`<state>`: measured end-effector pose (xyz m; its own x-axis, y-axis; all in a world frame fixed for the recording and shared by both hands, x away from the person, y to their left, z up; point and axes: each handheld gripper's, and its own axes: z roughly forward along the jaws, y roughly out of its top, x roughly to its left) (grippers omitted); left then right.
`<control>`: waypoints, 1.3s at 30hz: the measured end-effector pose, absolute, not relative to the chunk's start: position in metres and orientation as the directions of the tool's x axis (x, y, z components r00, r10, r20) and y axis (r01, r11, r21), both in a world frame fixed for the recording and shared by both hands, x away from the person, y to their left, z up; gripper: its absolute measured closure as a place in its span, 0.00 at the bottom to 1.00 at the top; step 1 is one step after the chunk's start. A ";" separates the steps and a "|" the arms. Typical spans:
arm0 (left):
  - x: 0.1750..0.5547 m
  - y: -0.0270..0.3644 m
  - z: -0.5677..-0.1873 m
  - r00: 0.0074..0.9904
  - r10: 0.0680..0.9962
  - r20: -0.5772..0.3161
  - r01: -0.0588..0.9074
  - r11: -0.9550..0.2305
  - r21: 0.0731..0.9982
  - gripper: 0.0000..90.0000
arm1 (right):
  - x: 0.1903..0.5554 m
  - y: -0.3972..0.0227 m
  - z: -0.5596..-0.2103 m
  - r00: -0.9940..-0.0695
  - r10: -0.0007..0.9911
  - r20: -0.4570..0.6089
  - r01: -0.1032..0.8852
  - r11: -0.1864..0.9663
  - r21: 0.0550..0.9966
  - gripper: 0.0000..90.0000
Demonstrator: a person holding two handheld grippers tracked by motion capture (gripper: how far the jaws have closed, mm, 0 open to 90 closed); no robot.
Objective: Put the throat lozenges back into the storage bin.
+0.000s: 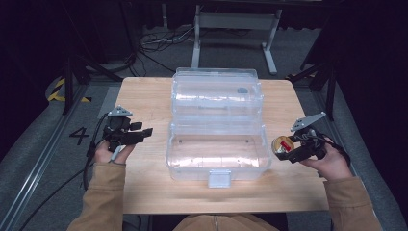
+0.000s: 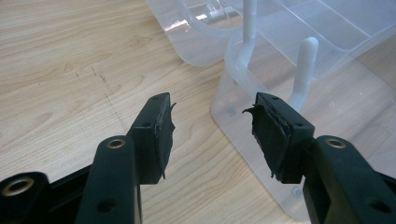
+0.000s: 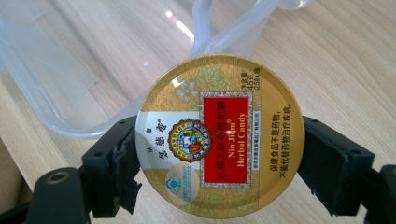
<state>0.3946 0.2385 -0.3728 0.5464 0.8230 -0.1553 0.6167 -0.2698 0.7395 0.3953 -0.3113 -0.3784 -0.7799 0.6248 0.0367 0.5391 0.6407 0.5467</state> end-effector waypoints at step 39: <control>0.373 0.252 -0.376 0.536 0.832 -0.142 0.610 -0.265 0.747 0.52 | 0.392 -0.273 -0.343 -0.845 0.534 0.045 0.437 0.638 0.634 0.22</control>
<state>0.3728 0.2520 -0.3760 0.5357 0.8325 -0.1415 0.6097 -0.2653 0.7469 0.3921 -0.2730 -0.3427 -0.8446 0.5336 0.0447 0.4369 0.6385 0.6336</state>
